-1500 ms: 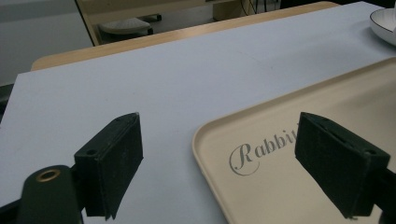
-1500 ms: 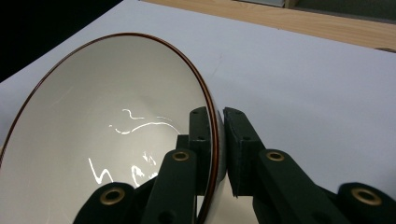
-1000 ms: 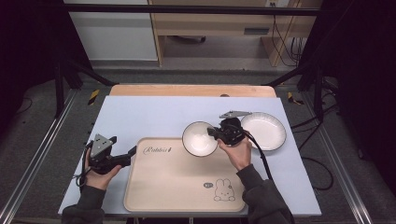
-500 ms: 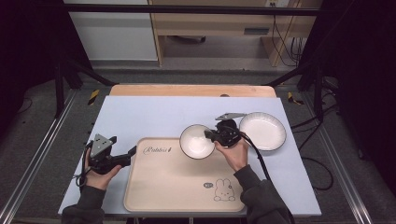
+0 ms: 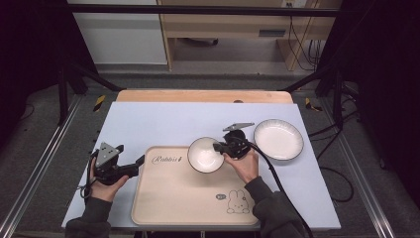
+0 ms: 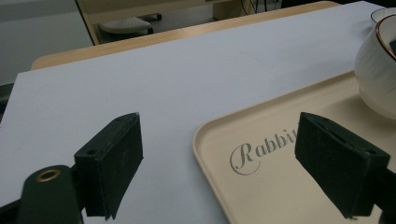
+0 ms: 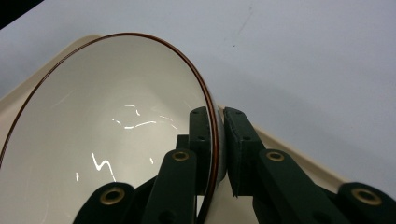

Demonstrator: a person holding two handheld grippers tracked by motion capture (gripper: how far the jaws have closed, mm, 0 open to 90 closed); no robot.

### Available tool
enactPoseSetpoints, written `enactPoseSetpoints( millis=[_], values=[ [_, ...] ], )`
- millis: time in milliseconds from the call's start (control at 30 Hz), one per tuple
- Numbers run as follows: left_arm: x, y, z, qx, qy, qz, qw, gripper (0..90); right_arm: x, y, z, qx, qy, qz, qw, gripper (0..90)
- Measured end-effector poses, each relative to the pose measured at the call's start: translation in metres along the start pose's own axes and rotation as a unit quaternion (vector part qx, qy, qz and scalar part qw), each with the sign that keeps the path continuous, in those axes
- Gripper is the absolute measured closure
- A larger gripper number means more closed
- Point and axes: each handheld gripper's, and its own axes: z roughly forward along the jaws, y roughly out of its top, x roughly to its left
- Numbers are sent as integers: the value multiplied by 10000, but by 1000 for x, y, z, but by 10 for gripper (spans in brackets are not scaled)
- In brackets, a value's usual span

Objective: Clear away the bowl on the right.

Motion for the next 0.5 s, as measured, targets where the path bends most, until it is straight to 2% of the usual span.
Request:
enactPoseSetpoints(
  millis=[500],
  values=[
    [0, 0, 0, 28, 5, 25, 10000, 146, 0, -4, 12, 203, 80, 29, 9998, 822]
  ],
)
